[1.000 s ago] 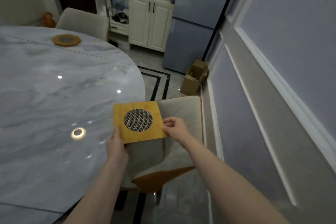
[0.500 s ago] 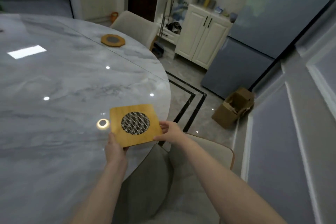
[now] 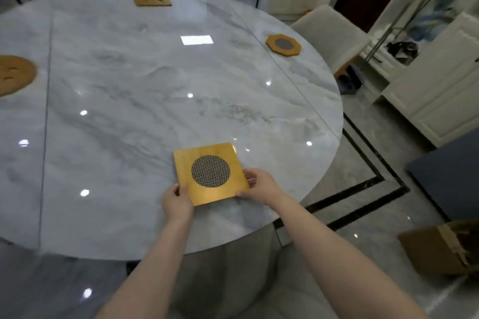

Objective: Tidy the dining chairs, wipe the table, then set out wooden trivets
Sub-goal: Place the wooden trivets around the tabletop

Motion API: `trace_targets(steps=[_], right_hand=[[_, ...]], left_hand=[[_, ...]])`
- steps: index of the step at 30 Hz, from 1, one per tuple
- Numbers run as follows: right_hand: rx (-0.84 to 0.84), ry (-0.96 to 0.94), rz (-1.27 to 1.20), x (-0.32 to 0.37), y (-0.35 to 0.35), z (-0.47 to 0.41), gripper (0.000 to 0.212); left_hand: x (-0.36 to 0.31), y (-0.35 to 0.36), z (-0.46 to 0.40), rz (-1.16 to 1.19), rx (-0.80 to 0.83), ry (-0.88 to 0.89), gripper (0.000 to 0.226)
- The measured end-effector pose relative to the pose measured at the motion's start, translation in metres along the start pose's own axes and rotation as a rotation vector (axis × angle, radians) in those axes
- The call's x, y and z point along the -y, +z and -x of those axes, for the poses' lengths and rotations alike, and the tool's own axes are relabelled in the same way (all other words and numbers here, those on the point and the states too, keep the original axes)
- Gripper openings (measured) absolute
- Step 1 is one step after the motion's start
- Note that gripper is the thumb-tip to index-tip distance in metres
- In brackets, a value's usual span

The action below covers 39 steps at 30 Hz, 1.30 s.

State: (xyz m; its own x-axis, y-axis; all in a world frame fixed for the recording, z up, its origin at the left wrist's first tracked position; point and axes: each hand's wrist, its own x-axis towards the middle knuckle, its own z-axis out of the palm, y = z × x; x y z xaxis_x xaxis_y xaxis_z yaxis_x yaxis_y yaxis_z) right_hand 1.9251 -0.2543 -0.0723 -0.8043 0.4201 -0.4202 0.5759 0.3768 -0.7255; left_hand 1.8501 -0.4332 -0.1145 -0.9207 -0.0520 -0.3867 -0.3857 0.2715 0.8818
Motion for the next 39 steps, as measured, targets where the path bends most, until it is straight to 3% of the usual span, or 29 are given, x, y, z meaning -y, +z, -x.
trace_targets(steps=[6,15,19,39], right_hand=[[-0.017,-0.14,0.097,-0.008,-0.004,-0.004,0.051],[0.003,-0.167,0.188,-0.018,-0.008,-0.008,0.045],[-0.012,-0.149,0.228,-0.023,-0.002,-0.01,0.054],[-0.033,-0.154,0.355,-0.026,-0.002,-0.013,0.052]], left_hand=[[0.012,0.003,0.015,-0.312,-0.034,0.179,0.014],[0.015,0.007,0.04,-0.516,0.1,0.222,0.087],[0.017,0.005,0.046,-0.67,0.119,0.277,0.105],[0.016,0.005,0.046,-0.757,0.088,0.28,0.081]])
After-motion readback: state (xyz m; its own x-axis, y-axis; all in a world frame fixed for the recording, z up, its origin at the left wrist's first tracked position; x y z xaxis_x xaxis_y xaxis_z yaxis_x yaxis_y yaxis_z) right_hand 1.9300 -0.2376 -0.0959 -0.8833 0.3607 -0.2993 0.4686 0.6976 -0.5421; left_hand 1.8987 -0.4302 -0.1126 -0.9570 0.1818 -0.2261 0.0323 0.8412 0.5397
